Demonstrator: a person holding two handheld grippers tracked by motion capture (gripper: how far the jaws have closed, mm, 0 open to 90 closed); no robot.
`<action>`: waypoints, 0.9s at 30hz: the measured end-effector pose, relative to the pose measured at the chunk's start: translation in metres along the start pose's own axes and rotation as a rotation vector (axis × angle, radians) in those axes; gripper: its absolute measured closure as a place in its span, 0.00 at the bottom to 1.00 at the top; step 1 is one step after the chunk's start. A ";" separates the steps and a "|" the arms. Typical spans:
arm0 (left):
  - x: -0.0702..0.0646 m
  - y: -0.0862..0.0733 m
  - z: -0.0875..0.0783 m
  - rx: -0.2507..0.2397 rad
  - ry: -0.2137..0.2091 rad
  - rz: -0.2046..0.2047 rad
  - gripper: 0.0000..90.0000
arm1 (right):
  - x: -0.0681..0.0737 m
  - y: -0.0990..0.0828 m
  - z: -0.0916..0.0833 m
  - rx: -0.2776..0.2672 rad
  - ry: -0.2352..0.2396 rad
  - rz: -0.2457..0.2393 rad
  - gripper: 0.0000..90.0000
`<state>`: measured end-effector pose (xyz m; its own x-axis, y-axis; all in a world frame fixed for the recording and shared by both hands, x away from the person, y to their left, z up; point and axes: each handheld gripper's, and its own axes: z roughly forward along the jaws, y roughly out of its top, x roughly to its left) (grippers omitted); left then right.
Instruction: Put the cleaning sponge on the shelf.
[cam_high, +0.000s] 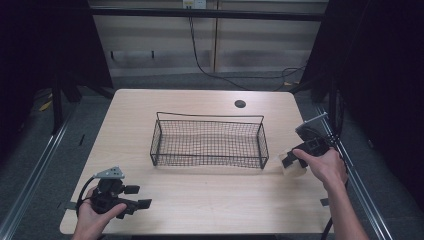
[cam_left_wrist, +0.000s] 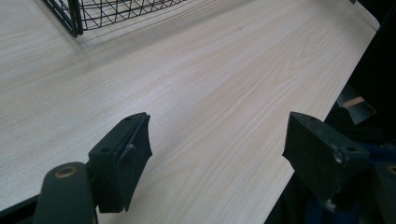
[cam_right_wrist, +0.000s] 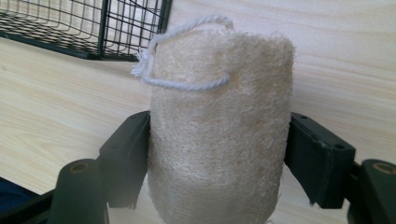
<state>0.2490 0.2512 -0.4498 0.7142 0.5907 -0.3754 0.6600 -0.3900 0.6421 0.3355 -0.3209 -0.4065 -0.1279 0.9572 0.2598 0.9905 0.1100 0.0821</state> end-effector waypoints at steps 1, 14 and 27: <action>0.000 0.000 0.000 0.000 0.000 0.000 0.25 | 0.000 0.000 0.000 0.000 0.000 0.000 0.30; 0.000 0.000 0.000 0.004 -0.003 0.000 0.25 | 0.007 0.005 -0.008 0.006 -0.005 -0.016 0.30; 0.001 0.000 0.000 0.008 -0.002 0.001 0.25 | 0.010 0.007 -0.014 0.012 -0.004 -0.028 0.30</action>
<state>0.2496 0.2513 -0.4499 0.7153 0.5890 -0.3761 0.6611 -0.3960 0.6373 0.3407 -0.3146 -0.3901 -0.1557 0.9547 0.2537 0.9871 0.1404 0.0775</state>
